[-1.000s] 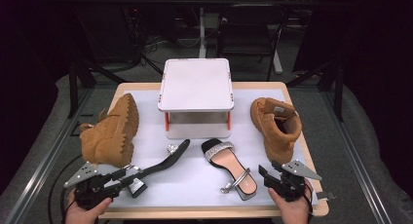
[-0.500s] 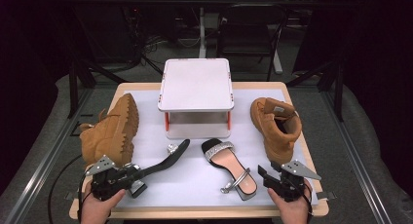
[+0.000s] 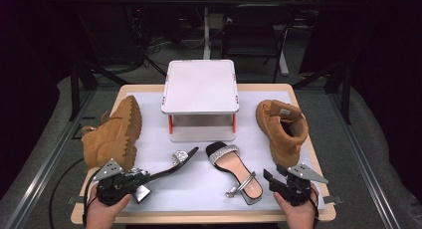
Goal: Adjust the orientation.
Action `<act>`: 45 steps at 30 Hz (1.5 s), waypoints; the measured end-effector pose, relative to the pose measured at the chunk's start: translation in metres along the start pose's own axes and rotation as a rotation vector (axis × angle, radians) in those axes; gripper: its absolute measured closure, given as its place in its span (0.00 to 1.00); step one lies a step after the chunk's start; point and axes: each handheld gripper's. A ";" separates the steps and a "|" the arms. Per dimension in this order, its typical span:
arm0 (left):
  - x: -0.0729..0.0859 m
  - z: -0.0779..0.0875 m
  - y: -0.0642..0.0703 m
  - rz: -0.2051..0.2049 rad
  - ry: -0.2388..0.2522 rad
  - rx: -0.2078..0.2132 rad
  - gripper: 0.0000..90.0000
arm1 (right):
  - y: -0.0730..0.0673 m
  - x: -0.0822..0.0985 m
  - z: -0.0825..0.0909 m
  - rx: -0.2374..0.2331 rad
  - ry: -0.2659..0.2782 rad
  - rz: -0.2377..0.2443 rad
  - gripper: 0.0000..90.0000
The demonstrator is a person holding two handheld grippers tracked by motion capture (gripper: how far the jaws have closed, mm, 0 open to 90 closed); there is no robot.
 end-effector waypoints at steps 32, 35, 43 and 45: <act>0.017 -0.009 0.032 -0.030 -0.100 0.104 0.69 | -0.001 0.000 0.000 -0.013 -0.003 0.000 0.49; 0.018 -0.004 0.031 -0.015 -0.106 0.112 0.64 | -0.001 0.001 0.000 -0.013 -0.004 -0.001 0.49; 0.021 0.013 0.027 -0.045 -0.104 0.078 0.56 | -0.001 0.001 0.000 -0.011 -0.007 -0.004 0.49; 0.023 0.017 0.026 -0.063 -0.106 0.068 0.54 | -0.002 0.001 0.000 -0.011 -0.006 -0.003 0.49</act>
Point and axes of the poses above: each handheld gripper's, and its own axes: z roughly backward along the jaws, x roughly out of its underside, y roughly to its right, and after that the axes turned 8 degrees about z, right-handed
